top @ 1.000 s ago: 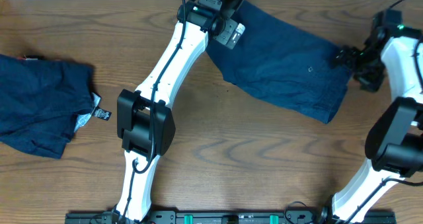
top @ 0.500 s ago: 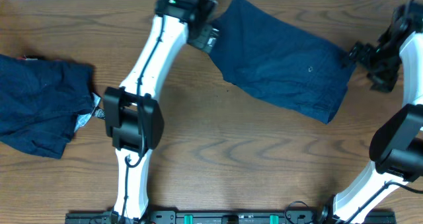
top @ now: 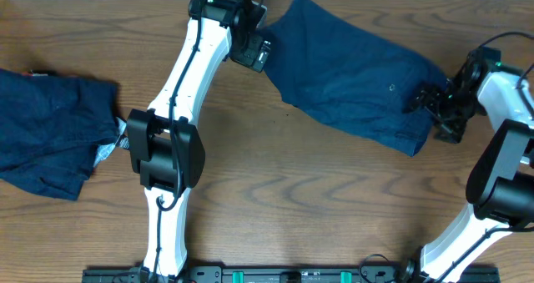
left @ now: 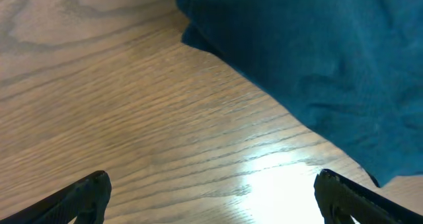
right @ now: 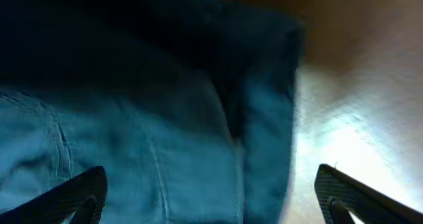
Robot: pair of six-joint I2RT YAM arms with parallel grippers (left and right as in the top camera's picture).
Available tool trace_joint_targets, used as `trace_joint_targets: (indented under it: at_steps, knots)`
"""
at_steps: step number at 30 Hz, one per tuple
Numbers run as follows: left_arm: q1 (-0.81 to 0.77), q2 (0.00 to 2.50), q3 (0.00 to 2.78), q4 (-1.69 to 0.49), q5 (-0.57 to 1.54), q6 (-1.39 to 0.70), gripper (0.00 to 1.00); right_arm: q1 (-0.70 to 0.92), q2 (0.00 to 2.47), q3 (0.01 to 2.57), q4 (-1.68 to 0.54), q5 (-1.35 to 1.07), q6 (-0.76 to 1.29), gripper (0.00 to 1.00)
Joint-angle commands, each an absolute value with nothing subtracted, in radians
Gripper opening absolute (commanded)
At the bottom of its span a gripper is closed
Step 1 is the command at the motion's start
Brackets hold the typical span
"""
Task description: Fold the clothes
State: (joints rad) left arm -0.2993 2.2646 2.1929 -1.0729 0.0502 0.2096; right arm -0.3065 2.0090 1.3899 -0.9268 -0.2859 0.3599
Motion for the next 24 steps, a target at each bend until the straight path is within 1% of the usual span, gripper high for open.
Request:
trace_joint_targets:
  at_steps: [1,2,4,5,6,7,9,10,14,19,22,24]
  knots:
    - [-0.298,2.248,2.196,-1.080,0.069,0.204,1.00,-0.279,2.002,1.303,-0.849,-0.375,0.397,0.85]
    - [-0.298,2.248,2.196,-1.084,0.069,0.204,1.00,-0.275,2.002,1.284,-0.811,-0.385,0.397,0.70]
    - [-0.298,2.248,2.196,-1.095,0.072,0.204,1.00,-0.270,2.002,1.259,-0.746,-0.394,0.411,0.34]
    - [-0.298,2.248,2.196,-1.101,0.072,0.204,0.99,-0.268,2.002,1.255,-0.722,-0.393,0.414,0.23]
    - [-0.298,2.248,2.196,-1.109,0.072,0.204,1.00,-0.268,2.002,1.254,-0.701,-0.393,0.414,0.09]
    - [-0.299,2.248,2.196,-1.116,0.072,0.204,1.00,-0.267,2.002,1.255,-0.680,-0.393,0.414,0.02]
    - [-0.299,2.248,2.196,-1.136,0.073,0.204,1.00,-0.269,2.002,1.258,-0.641,-0.393,0.414,0.01]
    - [-0.299,2.248,2.196,-1.146,0.081,0.205,0.98,-0.274,2.002,1.262,-0.629,-0.384,0.414,0.01]
    - [-0.299,2.248,2.196,-1.184,0.157,0.204,0.98,-0.311,2.002,1.309,-0.604,-0.333,0.410,0.01]
    - [-0.299,2.248,2.196,-1.220,0.276,0.204,0.98,-0.376,2.002,1.417,-0.579,-0.303,0.301,0.01]
    - [-0.301,2.248,2.196,-1.238,0.325,0.204,0.98,-0.403,2.002,1.491,-0.589,-0.255,0.298,0.01]
    - [-0.305,2.248,2.196,-1.246,0.353,0.204,0.98,-0.414,2.002,1.539,-0.598,-0.280,0.277,0.01]
